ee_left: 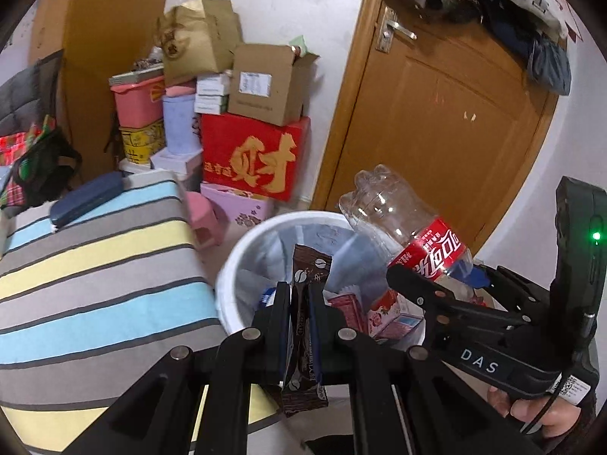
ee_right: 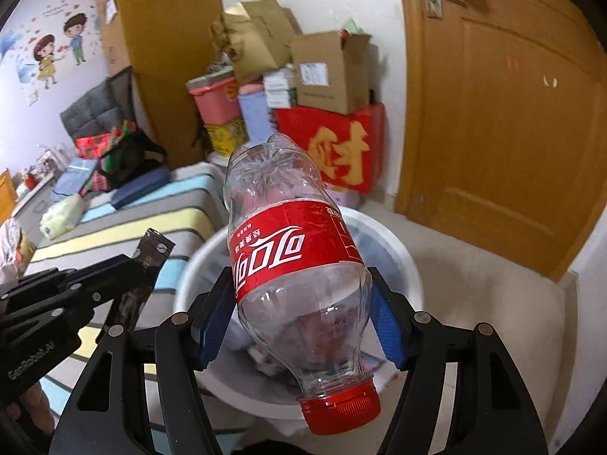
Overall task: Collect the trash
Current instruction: 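Lift the wrapper and bottle and carry them over the wastebasket, then open both tools to drop the wrapper and bottle into the wastebasket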
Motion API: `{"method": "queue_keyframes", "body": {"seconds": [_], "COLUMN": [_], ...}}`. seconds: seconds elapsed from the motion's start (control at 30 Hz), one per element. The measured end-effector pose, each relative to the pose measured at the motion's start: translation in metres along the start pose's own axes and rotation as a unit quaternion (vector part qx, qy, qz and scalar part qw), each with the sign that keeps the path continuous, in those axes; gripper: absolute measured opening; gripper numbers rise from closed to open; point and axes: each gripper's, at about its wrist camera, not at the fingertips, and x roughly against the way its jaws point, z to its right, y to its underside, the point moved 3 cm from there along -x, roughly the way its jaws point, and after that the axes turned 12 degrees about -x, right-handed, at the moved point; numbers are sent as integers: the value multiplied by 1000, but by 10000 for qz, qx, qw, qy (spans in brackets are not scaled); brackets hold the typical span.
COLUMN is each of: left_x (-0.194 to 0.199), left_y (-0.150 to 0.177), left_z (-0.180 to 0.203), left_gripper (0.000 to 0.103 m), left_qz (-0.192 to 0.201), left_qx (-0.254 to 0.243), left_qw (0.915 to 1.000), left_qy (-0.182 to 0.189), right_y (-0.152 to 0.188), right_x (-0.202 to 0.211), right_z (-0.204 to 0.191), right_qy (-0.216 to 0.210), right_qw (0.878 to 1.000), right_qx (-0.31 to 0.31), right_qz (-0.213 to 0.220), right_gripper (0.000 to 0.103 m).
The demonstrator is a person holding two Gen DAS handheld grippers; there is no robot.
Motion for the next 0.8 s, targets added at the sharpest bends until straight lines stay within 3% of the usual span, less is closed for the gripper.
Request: {"method": "queue_keyframes", "body": {"seconds": [0.33,0.43,0.5,0.73,0.8], "left_x": [-50,-57,-60,-53,-47], "left_y": [-2,0,2,5,5], "left_z": [15,14,12,4,1], "left_gripper": [9,19,35,39,45], "left_qz": [-344,-447,-473,-407,-365], "left_qx": [-112,-165,-167,-77,-57], "left_qw": [9993,9988,9987,9990,9991], "left_qy": [84,-101,-108,-145,-191], "right_y": [6,7,9,11,11], "right_x": [-25,-31,-34,-26,-20], "right_z": [27,30,31,33,32], "right_qy": [285,316,306,187,179], "right_qw": [9988,9982,9978,9986,9990], "right_qx": [-90,-131,-164,-228,-184], "right_qz": [-395,-502,-568,-433,-354], "right_gripper": [68,68,68,69,69]}}
